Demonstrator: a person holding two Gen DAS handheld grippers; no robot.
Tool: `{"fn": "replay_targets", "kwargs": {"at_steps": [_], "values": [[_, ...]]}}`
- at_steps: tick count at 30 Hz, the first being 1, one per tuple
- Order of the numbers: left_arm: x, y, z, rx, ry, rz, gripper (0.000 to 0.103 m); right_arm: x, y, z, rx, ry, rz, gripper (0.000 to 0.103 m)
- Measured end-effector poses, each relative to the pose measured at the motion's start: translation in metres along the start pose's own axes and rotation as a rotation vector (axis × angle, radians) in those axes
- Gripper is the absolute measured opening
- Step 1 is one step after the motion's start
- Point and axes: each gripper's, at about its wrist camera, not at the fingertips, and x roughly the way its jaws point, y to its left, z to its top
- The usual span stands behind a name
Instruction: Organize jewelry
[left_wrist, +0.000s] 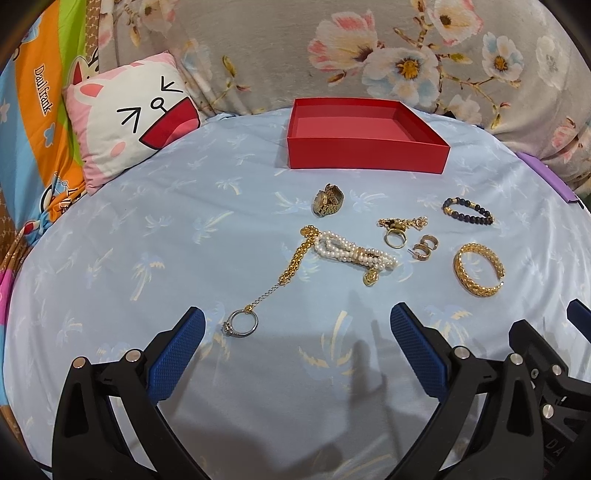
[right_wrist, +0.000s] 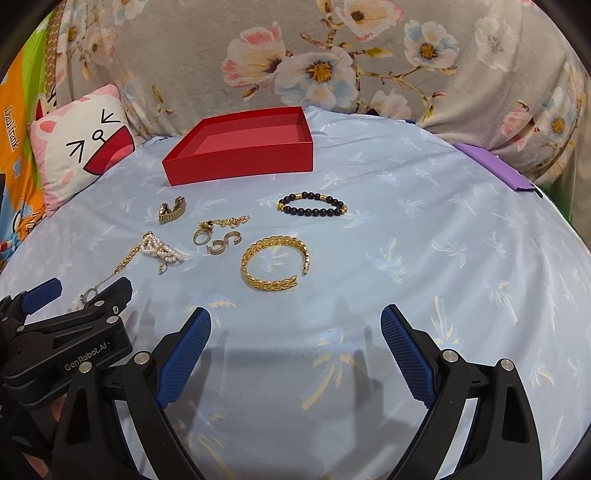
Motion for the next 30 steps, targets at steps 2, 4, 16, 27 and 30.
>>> {"fn": "replay_targets", "kwargs": {"at_steps": [2, 4, 16, 27, 30], "values": [[0.000, 0.000, 0.000, 0.001, -0.001, 0.000, 0.098, 0.000, 0.000, 0.000, -0.001, 0.002, 0.001, 0.091], [0.000, 0.000, 0.000, -0.002, -0.005, -0.010, 0.098, 0.001, 0.001, 0.000, -0.002, 0.004, 0.001, 0.091], [0.000, 0.000, 0.000, 0.004, 0.003, -0.002, 0.098, 0.003, 0.001, -0.001, -0.001, 0.006, 0.000, 0.091], [0.005, 0.040, 0.000, -0.139, 0.050, -0.119, 0.098, 0.026, 0.010, 0.010, -0.006, 0.070, 0.027, 0.091], [0.006, 0.057, 0.000, -0.165, 0.046, -0.142, 0.098, 0.034, 0.012, 0.017, -0.009, 0.078, 0.018, 0.091]]}}
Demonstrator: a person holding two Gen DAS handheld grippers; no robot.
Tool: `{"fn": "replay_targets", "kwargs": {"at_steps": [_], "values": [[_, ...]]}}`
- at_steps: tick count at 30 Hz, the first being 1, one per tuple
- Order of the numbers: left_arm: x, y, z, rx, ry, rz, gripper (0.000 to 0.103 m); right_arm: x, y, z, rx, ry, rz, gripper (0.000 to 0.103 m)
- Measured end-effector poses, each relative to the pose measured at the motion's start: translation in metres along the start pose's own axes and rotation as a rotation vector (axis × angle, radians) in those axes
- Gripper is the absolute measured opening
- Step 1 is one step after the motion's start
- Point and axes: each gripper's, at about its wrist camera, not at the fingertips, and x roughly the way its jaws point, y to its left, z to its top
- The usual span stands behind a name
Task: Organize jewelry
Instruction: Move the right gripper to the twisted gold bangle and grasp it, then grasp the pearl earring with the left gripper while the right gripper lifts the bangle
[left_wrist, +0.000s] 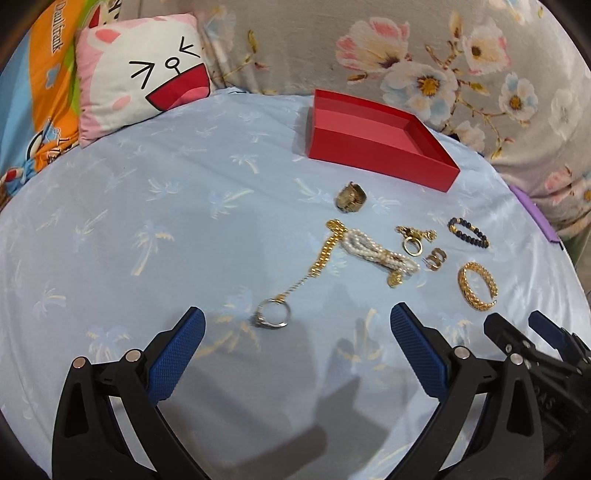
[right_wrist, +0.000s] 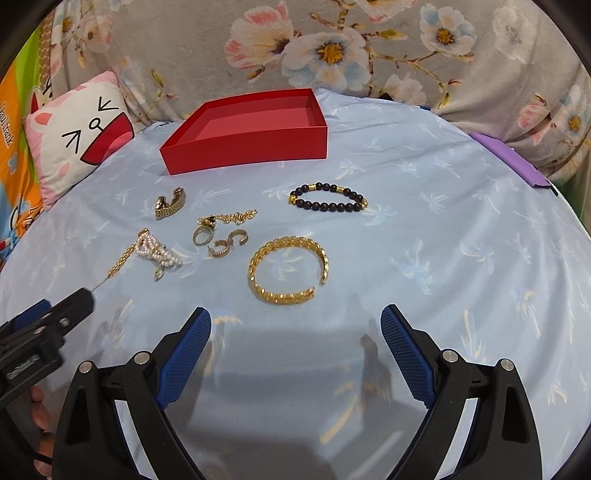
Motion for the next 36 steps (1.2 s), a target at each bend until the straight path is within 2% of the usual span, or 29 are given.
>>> {"fn": "replay_targets", "kwargs": {"at_steps": [3, 6, 14, 21, 26, 36], "values": [[-0.002, 0.009, 0.001, -0.025, -0.018, -0.018, 0.098, 0.011, 0.000, 0.008, 0.008, 0.023, 0.000, 0.091], [0.002, 0.011, 0.002, -0.040, -0.001, -0.033, 0.098, 0.020, -0.001, 0.014, 0.015, 0.040, 0.005, 0.089], [0.003, 0.011, 0.001, -0.034, 0.008, -0.040, 0.098, 0.038, 0.004, 0.022, -0.012, 0.089, 0.008, 0.068], [0.005, 0.010, 0.002, -0.026, 0.019, -0.045, 0.098, 0.043, 0.001, 0.028, -0.005, 0.084, 0.021, 0.057], [0.007, 0.008, 0.002, -0.022, 0.015, -0.059, 0.098, 0.040, -0.002, 0.026, 0.010, 0.072, 0.048, 0.056], [0.004, -0.001, 0.000, 0.027, 0.007, -0.126, 0.098, 0.018, -0.019, 0.005, 0.105, 0.052, -0.004, 0.056]]}}
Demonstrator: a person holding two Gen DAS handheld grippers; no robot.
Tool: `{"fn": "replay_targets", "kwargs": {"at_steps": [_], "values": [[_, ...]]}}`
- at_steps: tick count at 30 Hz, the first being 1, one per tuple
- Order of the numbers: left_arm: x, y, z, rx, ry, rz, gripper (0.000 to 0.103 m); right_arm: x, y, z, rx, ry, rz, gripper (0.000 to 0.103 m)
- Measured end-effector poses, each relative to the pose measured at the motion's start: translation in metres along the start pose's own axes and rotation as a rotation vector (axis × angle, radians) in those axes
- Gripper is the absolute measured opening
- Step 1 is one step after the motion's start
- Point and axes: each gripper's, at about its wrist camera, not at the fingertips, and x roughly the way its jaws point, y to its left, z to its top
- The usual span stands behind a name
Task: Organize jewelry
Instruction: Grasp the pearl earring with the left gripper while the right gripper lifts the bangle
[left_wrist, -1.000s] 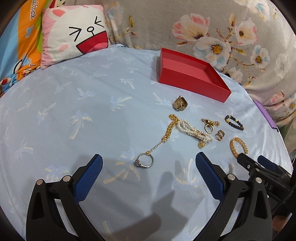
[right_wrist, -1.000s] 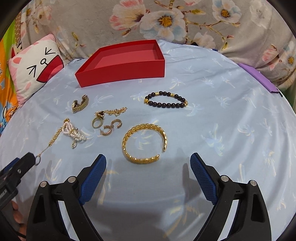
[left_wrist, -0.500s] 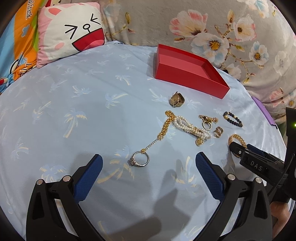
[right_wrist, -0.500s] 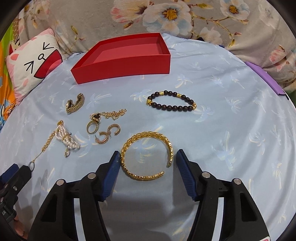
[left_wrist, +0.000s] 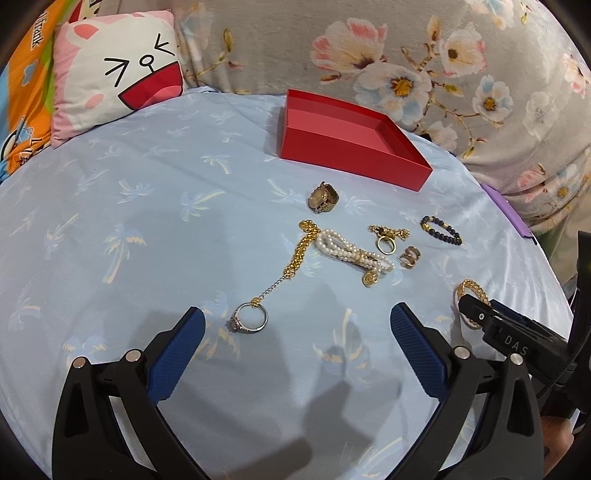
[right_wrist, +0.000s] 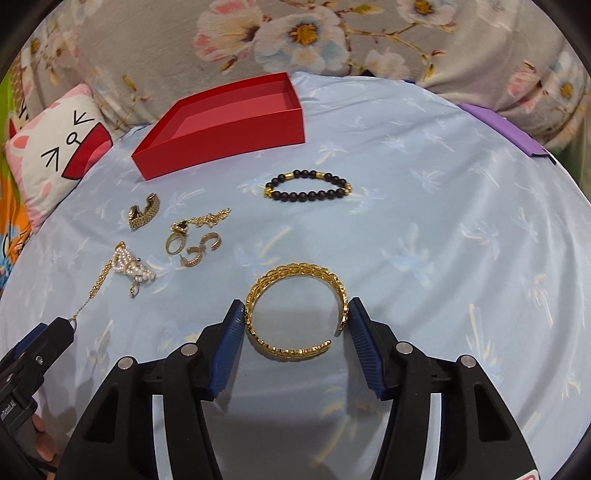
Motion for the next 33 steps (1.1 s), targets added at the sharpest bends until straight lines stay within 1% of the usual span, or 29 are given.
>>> {"fn": "replay_targets", "kwargs": {"at_steps": [4, 10, 13, 17, 18, 19, 20, 21, 22, 24, 25, 26, 28, 30, 31, 32, 33], "values": [[0.001, 0.000, 0.001, -0.004, 0.006, -0.007, 0.098, 0.004, 0.004, 0.003, -0.016, 0.018, -0.003, 0.056], [0.002, -0.010, 0.002, 0.023, 0.008, 0.022, 0.098, 0.005, 0.005, 0.002, -0.027, 0.020, 0.031, 0.057], [0.010, -0.021, 0.012, -0.004, 0.037, 0.023, 0.098, 0.004, 0.004, 0.002, -0.022, 0.018, 0.037, 0.056], [0.031, -0.041, 0.025, -0.005, 0.089, 0.089, 0.095, 0.003, 0.000, 0.002, 0.001, 0.013, 0.035, 0.056], [0.038, -0.045, 0.027, -0.003, 0.101, 0.101, 0.090, 0.003, -0.002, 0.002, 0.007, 0.012, 0.036, 0.057], [0.046, -0.050, 0.029, -0.004, 0.120, 0.108, 0.088, 0.003, -0.002, 0.002, 0.010, 0.011, 0.038, 0.057], [0.053, -0.052, 0.029, -0.012, 0.140, 0.109, 0.083, 0.002, -0.003, 0.002, 0.012, 0.010, 0.039, 0.057], [0.058, -0.056, 0.031, -0.020, 0.149, 0.125, 0.082, 0.002, -0.003, 0.002, 0.014, 0.008, 0.037, 0.057], [0.058, -0.060, 0.031, -0.015, 0.139, 0.135, 0.080, 0.002, -0.004, 0.002, 0.018, 0.008, 0.039, 0.057], [0.062, -0.067, 0.032, 0.002, 0.148, 0.116, 0.070, 0.002, -0.005, 0.002, 0.019, 0.008, 0.043, 0.057], [0.064, -0.072, 0.032, 0.021, 0.144, 0.126, 0.069, 0.002, -0.004, 0.002, 0.018, 0.009, 0.044, 0.057], [0.065, -0.075, 0.031, 0.033, 0.144, 0.125, 0.066, 0.002, -0.005, 0.002, 0.017, 0.008, 0.043, 0.057], [0.066, -0.076, 0.031, 0.038, 0.135, 0.131, 0.062, 0.002, -0.006, 0.002, 0.018, 0.007, 0.046, 0.057], [0.064, -0.074, 0.030, 0.038, 0.129, 0.121, 0.049, 0.002, -0.006, 0.002, 0.017, 0.011, 0.049, 0.057], [0.064, -0.071, 0.030, 0.035, 0.124, 0.112, 0.046, 0.002, -0.006, 0.002, 0.016, 0.011, 0.051, 0.057], [0.063, -0.069, 0.030, 0.035, 0.120, 0.099, 0.038, 0.002, -0.005, 0.002, 0.011, 0.013, 0.057, 0.057], [0.063, -0.068, 0.030, 0.038, 0.117, 0.094, 0.027, 0.002, -0.004, 0.002, 0.003, 0.014, 0.062, 0.057]]}}
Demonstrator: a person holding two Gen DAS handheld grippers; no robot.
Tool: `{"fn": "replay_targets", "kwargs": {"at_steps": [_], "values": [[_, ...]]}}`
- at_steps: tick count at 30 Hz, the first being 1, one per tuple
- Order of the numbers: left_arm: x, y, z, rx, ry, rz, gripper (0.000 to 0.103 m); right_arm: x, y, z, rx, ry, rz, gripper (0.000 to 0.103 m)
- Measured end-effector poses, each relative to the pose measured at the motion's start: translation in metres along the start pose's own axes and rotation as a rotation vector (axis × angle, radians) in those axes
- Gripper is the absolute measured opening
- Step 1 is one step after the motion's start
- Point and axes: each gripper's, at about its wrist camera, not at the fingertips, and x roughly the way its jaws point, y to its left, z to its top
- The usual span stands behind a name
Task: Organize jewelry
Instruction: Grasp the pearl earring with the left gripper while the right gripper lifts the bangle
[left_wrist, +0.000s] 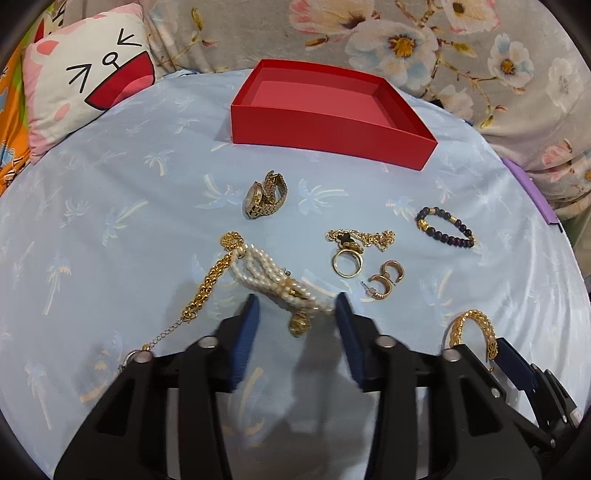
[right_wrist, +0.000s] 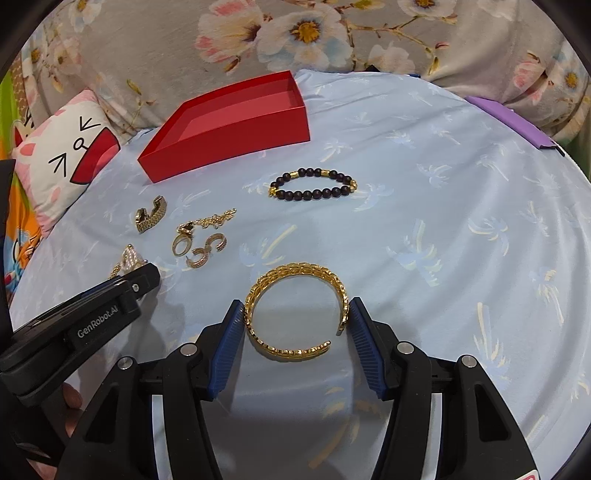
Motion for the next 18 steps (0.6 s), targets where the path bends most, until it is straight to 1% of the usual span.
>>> {"fn": "replay_targets", "kwargs": {"at_steps": [2, 5, 8, 10, 14, 16, 18], "values": [[-0.001, 0.002, -0.001, 0.007, -0.005, -0.014, 0.016, 0.000, 0.003, -0.001, -0.012, 0.001, 0.006, 0.057], [-0.006, 0.005, -0.002, 0.034, -0.017, -0.049, 0.012, -0.001, 0.004, -0.001, -0.018, 0.000, 0.029, 0.057], [-0.019, 0.008, -0.001, 0.055, -0.043, -0.084, 0.012, -0.005, 0.005, -0.002, -0.030, -0.016, 0.058, 0.057], [-0.032, 0.012, 0.001, 0.059, -0.061, -0.123, 0.011, -0.008, 0.008, -0.003, -0.046, -0.025, 0.068, 0.057], [-0.058, 0.020, 0.010, 0.060, -0.087, -0.191, 0.011, -0.010, 0.007, 0.000, -0.038, -0.003, 0.099, 0.056], [-0.069, 0.023, 0.017, 0.056, -0.100, -0.214, 0.011, -0.014, 0.003, 0.009, -0.024, -0.007, 0.116, 0.056], [-0.077, 0.026, 0.027, 0.049, -0.114, -0.229, 0.011, -0.020, 0.001, 0.022, -0.021, -0.028, 0.118, 0.056]]}}
